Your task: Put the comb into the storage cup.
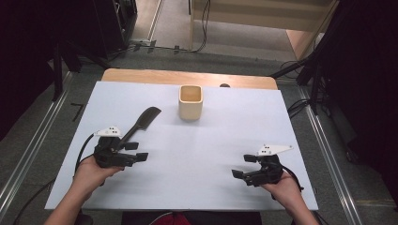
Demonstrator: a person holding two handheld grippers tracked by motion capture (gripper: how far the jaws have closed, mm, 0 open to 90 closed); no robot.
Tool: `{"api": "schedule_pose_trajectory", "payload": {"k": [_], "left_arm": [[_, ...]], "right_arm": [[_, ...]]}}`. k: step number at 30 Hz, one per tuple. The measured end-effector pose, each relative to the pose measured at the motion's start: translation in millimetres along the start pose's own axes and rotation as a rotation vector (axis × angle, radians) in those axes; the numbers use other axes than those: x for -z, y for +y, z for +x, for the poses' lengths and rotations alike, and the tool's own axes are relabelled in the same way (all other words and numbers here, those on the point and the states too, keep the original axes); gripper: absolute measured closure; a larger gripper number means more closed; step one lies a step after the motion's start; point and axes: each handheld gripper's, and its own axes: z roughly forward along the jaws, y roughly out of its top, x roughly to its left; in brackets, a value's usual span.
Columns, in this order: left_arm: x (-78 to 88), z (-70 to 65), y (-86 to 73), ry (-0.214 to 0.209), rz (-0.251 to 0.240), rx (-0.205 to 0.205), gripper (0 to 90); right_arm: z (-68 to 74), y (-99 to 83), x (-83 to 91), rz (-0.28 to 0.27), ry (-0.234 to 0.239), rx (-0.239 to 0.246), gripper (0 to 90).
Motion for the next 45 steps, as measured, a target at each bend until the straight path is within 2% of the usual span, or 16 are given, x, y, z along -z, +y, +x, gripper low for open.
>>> {"api": "schedule_pose_trajectory", "payload": {"k": [4, 6, 10, 14, 17, 28, 30, 39, 43, 45], "left_arm": [[1.5, -5.2, -5.3, -0.011, 0.009, 0.006, 29.9], [2.1, -8.1, -7.1, -0.015, 0.009, 0.007, 25.5], [1.4, -12.2, -9.0, -0.031, 0.023, -0.018, 24.8], [1.5, -10.8, -7.9, -0.04, 0.019, 0.007, 23.9], [4.5, -8.4, -6.5, -0.03, 0.014, -0.002, 23.0], [17.3, 4.4, -0.2, 0.061, -0.014, 0.021, 24.0], [19.8, 8.0, 0.8, 0.091, -0.008, 0.026, 25.3], [30.2, 31.1, 2.4, 0.141, -0.027, 0.07, 25.3], [33.4, 39.4, 3.5, 0.168, -0.042, 0.073, 25.2], [33.9, 42.6, 3.4, 0.196, -0.049, 0.065, 25.0]], "right_arm": [[0.4, -0.2, -0.6, 0.001, 0.001, -0.001, 12.9], [0.6, -0.2, -0.5, 0.001, 0.001, -0.001, 12.9], [0.5, -0.2, -0.8, 0.002, 0.0, -0.001, 12.9], [1.2, -0.3, -1.0, 0.004, -0.001, -0.001, 12.9], [1.0, -0.3, -1.1, 0.004, -0.001, 0.0, 12.9], [0.8, -0.2, -1.5, 0.005, 0.001, 0.001, 12.9], [0.8, -0.2, -1.7, 0.004, 0.0, 0.001, 12.9], [1.0, -0.2, -1.9, 0.005, 0.002, 0.004, 12.9], [1.0, -0.2, -2.1, 0.006, 0.002, 0.004, 12.9], [0.9, -0.2, -2.2, 0.006, 0.002, 0.004, 12.9]]}}
